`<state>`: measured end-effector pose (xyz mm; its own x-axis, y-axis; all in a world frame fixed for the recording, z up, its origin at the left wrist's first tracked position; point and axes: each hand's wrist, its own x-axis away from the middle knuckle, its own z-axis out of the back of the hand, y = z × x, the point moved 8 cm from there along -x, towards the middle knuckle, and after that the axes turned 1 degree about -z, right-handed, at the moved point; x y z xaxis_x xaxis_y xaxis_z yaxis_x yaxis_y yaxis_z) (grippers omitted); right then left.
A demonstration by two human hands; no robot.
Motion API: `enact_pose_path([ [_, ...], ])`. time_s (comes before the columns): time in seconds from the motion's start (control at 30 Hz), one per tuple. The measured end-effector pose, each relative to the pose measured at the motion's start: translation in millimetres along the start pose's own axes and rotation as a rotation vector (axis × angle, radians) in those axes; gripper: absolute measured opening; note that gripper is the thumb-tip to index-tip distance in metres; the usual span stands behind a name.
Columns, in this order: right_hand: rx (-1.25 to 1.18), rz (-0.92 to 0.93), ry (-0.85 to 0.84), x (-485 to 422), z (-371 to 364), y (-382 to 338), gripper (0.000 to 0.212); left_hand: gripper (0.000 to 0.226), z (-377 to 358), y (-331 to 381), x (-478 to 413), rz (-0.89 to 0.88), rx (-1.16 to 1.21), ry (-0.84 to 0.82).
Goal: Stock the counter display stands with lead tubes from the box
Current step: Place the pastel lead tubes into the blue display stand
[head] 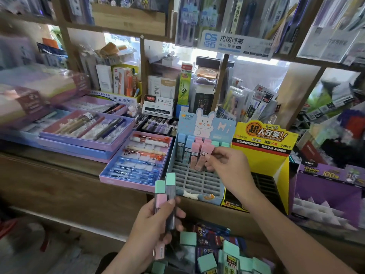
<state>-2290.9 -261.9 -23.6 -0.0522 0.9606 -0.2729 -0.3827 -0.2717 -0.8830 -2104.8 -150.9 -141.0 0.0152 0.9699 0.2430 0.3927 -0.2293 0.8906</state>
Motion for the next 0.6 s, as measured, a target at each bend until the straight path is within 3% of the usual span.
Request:
enact_pose_path([
  [0.17,0.081,0.008,-0.026,-3,-4,5,0.028,0.022,-1,2,1,0.012,-0.014,-0.012],
  [0.6,0.244,-0.019,-0.028,-9,-26,8,0.007,0.024,-1,0,-1,0.021,-0.046,-0.013],
])
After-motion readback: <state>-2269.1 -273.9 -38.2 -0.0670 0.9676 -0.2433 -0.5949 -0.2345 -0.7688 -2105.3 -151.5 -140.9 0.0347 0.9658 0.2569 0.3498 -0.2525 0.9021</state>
